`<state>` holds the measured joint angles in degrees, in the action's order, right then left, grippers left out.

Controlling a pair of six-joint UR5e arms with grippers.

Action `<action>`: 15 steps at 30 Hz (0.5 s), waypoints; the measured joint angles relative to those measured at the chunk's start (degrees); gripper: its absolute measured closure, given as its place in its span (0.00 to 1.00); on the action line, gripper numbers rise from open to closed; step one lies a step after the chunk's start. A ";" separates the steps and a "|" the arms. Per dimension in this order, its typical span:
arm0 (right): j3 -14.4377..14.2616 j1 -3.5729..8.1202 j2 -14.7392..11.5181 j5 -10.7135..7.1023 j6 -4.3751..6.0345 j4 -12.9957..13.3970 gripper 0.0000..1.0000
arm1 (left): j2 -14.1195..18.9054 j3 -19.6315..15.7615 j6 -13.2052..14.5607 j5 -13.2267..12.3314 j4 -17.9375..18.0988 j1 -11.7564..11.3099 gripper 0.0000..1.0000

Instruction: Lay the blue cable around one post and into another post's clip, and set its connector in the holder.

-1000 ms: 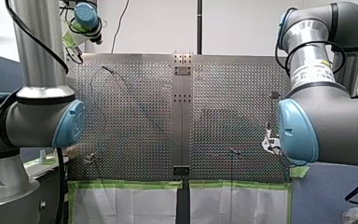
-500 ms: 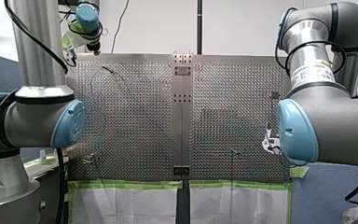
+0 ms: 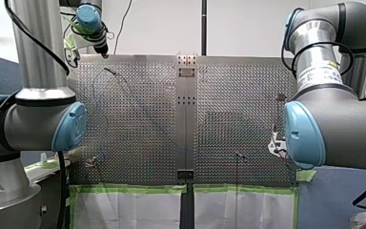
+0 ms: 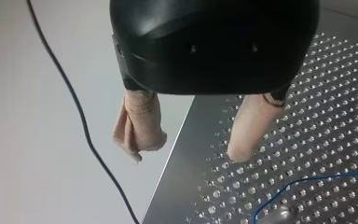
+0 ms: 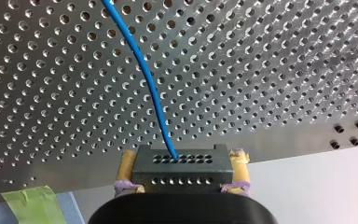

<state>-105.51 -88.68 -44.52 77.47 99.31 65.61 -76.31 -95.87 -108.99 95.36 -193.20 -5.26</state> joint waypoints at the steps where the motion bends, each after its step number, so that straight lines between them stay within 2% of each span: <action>1: 0.00 0.01 0.00 -0.01 0.01 0.01 1.00 | 0.00 0.00 0.59 -0.21 0.08 0.00 0.00; 15: -0.01 -0.11 0.00 -0.03 -0.13 -0.39 1.00 | -0.01 0.00 7.67 -0.72 0.48 0.01 0.00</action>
<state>-105.52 -88.79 -44.51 77.44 99.17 65.23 -76.32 -95.87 -101.31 94.64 -192.72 -5.25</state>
